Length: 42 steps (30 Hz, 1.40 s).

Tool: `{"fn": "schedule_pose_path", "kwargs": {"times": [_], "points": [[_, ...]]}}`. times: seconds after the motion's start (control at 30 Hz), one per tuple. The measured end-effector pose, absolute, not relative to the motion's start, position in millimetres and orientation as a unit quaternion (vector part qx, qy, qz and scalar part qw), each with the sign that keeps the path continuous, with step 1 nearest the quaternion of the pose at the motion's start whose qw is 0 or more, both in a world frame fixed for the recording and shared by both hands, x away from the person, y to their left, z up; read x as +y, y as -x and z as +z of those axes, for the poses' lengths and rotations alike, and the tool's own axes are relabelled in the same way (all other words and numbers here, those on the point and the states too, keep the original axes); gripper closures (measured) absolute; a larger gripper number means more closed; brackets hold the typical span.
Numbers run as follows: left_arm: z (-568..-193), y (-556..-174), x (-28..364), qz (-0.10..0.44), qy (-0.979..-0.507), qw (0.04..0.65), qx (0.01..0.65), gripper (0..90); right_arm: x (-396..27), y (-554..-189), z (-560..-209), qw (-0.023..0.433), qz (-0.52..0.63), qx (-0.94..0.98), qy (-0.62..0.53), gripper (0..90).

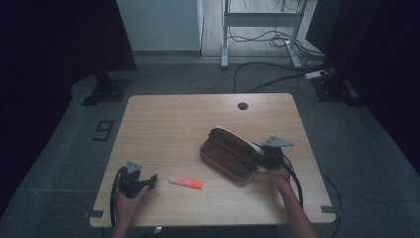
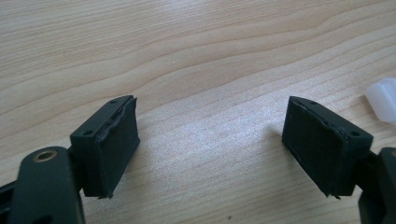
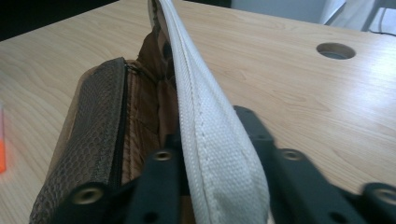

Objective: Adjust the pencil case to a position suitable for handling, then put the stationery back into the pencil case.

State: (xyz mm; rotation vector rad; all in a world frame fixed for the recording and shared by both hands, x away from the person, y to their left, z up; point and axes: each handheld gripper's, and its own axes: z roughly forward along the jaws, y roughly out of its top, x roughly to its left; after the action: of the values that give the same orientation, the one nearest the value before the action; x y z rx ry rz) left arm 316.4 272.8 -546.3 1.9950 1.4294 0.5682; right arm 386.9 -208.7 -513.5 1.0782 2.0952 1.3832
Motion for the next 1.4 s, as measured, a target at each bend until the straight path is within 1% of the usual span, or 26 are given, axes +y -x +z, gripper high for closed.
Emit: {"fn": "schedule_pose_path", "kwargs": {"times": [0.13, 0.27, 0.37, 0.43, 0.63, 0.8, 0.97, 1.17, 1.2, 1.4], "points": [[-546.4, -316.4, 272.7, 0.215, -0.754, 0.306, 0.540, 18.4, -211.8, -381.6, -506.9, 0.216, 0.503, 0.740, -0.392, 45.6], [-546.3, -316.4, 272.7, 0.215, -0.754, 0.306, 0.540, 18.4, -214.6, -377.3, -499.4, 0.231, 0.518, 0.722, -0.396, 32.7], [-546.3, -316.5, 272.7, 0.215, -0.754, 0.306, 0.540, 18.4, -218.3, -373.1, -491.4, 0.245, 0.520, 0.712, -0.403, 27.9], [-546.3, -316.4, 272.8, 0.215, -0.754, 0.306, 0.540, 18.4, -220.3, -370.6, -487.5, 0.246, 0.520, 0.710, -0.405, 25.4], [-546.3, -316.4, 272.7, 0.215, -0.754, 0.306, 0.540, 18.4, -216.8, -360.5, -475.5, 0.249, 0.527, 0.710, -0.396, 24.1], [-546.3, -316.4, 272.7, 0.215, -0.754, 0.306, 0.540, 18.4, -204.0, -351.1, -465.9, 0.247, 0.538, 0.714, -0.374, 24.2], [-546.3, -316.4, 272.7, 0.215, -0.754, 0.306, 0.540, 18.5, -189.2, -344.6, -463.0, 0.233, 0.543, 0.724, -0.357, 24.6], [-546.4, -316.4, 272.7, 0.215, -0.754, 0.306, 0.540, 18.5, -167.5, -339.3, -466.8, 0.202, 0.545, 0.740, -0.339, 25.7], [-546.3, -316.4, 272.7, 0.215, -0.754, 0.306, 0.540, 18.5, -158.4, -337.3, -469.0, 0.193, 0.544, 0.747, -0.330, 25.9], [-546.3, -315.8, 272.7, 0.215, -0.754, 0.306, 0.540, 18.5, -140.8, -333.7, -472.8, 0.183, 0.541, 0.759, -0.314, 26.6]]}}
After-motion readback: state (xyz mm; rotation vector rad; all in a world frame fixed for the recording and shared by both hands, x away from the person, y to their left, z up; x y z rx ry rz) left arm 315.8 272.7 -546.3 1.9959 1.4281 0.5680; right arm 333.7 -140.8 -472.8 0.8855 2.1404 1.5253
